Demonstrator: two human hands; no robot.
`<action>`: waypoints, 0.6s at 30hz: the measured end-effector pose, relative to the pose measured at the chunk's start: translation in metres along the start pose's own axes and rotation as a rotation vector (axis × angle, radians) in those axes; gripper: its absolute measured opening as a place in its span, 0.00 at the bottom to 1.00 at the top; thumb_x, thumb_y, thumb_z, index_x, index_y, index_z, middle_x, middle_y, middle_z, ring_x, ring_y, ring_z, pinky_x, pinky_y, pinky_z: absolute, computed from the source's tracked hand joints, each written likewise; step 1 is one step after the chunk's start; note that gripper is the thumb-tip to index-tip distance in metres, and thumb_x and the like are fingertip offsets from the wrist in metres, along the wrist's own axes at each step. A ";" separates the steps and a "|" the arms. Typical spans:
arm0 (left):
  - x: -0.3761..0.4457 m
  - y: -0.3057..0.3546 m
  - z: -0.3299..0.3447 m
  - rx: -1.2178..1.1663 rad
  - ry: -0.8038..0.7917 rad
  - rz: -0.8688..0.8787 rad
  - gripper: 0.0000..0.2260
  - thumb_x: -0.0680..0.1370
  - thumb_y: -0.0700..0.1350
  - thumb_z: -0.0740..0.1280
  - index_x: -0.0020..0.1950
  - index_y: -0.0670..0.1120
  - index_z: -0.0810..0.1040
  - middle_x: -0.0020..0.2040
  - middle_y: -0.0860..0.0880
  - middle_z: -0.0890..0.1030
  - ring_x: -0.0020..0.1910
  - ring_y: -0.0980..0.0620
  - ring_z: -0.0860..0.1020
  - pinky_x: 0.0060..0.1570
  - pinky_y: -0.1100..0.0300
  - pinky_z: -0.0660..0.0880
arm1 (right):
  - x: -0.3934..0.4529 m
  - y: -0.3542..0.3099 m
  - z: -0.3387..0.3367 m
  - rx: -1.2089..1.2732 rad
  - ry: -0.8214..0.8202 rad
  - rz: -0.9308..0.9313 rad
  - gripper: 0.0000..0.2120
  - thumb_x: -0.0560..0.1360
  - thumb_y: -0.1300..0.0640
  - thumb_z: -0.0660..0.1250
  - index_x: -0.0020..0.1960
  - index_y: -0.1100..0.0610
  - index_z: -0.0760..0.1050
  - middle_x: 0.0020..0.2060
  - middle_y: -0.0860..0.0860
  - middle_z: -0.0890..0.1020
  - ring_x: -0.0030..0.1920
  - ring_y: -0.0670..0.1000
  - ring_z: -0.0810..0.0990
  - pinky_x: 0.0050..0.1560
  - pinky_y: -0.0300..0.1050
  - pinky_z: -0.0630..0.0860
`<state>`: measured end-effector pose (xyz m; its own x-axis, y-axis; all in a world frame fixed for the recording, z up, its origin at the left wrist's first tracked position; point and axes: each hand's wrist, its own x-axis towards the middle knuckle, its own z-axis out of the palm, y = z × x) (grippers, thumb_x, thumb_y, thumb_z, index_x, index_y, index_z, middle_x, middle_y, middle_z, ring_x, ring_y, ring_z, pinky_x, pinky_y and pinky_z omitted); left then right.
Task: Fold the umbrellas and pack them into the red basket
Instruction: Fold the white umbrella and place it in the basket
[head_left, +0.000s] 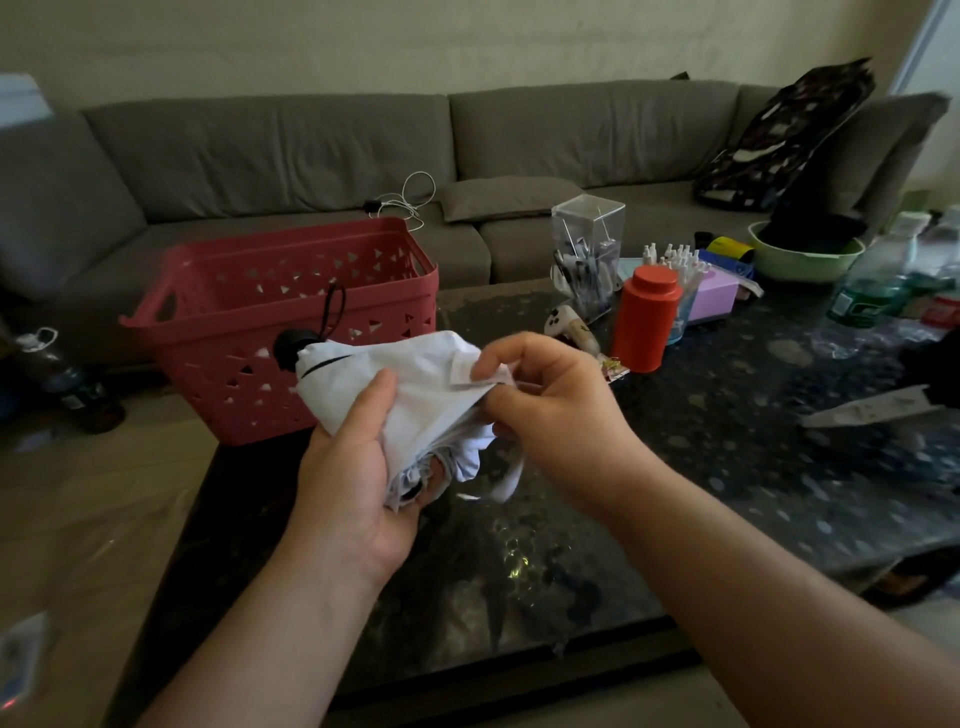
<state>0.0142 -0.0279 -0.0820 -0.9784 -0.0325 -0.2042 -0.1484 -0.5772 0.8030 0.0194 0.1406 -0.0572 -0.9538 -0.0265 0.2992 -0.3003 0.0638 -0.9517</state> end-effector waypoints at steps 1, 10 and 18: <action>0.001 0.001 0.000 -0.015 -0.011 -0.002 0.28 0.73 0.54 0.74 0.72 0.48 0.78 0.63 0.43 0.86 0.59 0.39 0.85 0.61 0.41 0.80 | 0.001 0.002 -0.001 0.004 0.005 -0.003 0.17 0.75 0.73 0.70 0.42 0.50 0.83 0.39 0.56 0.83 0.35 0.55 0.80 0.42 0.57 0.81; 0.000 0.015 -0.011 0.101 -0.205 0.088 0.26 0.78 0.50 0.72 0.75 0.49 0.75 0.67 0.43 0.83 0.66 0.40 0.82 0.58 0.45 0.82 | 0.007 -0.014 -0.028 0.292 -0.198 0.185 0.04 0.73 0.62 0.75 0.42 0.58 0.80 0.32 0.55 0.74 0.30 0.50 0.70 0.32 0.44 0.61; -0.009 0.018 -0.011 0.024 -0.520 0.050 0.40 0.75 0.51 0.77 0.82 0.44 0.64 0.77 0.35 0.71 0.76 0.32 0.70 0.76 0.32 0.65 | 0.007 -0.004 -0.022 0.114 -0.159 0.198 0.10 0.73 0.69 0.76 0.49 0.57 0.81 0.42 0.64 0.85 0.43 0.57 0.85 0.48 0.49 0.85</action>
<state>0.0220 -0.0474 -0.0718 -0.9256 0.3534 0.1354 -0.0965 -0.5663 0.8186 0.0142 0.1617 -0.0502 -0.9781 -0.1820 0.1006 -0.0969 -0.0292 -0.9949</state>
